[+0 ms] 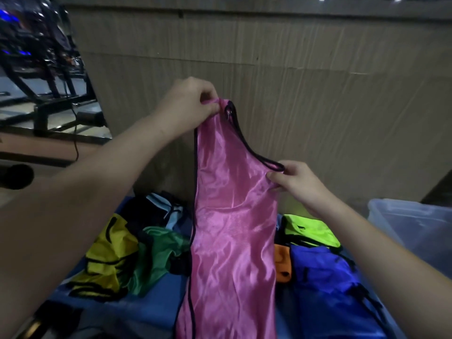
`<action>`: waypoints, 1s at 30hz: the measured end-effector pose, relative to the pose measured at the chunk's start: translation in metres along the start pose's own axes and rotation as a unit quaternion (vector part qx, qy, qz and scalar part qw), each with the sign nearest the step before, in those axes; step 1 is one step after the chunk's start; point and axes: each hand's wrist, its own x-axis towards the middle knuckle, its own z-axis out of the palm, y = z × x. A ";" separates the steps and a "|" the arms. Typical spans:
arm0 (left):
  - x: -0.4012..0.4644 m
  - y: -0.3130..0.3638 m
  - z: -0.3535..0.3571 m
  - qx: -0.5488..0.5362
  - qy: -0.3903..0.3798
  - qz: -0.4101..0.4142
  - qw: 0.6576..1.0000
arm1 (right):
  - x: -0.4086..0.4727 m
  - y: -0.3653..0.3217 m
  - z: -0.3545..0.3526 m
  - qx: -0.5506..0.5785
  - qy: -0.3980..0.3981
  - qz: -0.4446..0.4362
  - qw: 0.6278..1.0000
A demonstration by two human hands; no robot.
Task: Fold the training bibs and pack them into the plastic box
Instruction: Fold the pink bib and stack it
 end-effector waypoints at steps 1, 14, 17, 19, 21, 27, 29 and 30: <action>-0.010 0.002 0.000 0.001 -0.004 0.007 1.000 | -0.006 0.004 0.000 -0.008 -0.002 -0.001 1.000; -0.169 0.027 0.011 0.030 -0.062 0.080 0.994 | -0.101 0.046 0.018 -0.138 -0.069 -0.031 0.988; -0.210 0.029 0.018 0.027 -0.069 0.088 0.993 | -0.120 0.062 0.024 -0.157 -0.088 -0.045 0.983; -0.241 0.029 0.027 0.039 -0.072 0.091 0.993 | -0.134 0.071 0.027 -0.174 -0.093 -0.044 0.979; -0.270 0.030 0.040 0.054 -0.071 0.099 0.991 | -0.146 0.080 0.030 -0.184 -0.100 -0.046 0.977; -0.341 0.020 0.091 0.110 -0.133 0.152 0.973 | -0.175 0.107 0.040 -0.245 -0.125 -0.071 0.959; -0.358 0.010 0.106 0.100 -0.164 0.150 0.970 | -0.180 0.114 0.042 -0.257 -0.132 -0.088 0.953; -0.365 0.005 0.114 0.100 -0.192 0.141 0.966 | -0.181 0.118 0.043 -0.261 -0.141 -0.090 0.951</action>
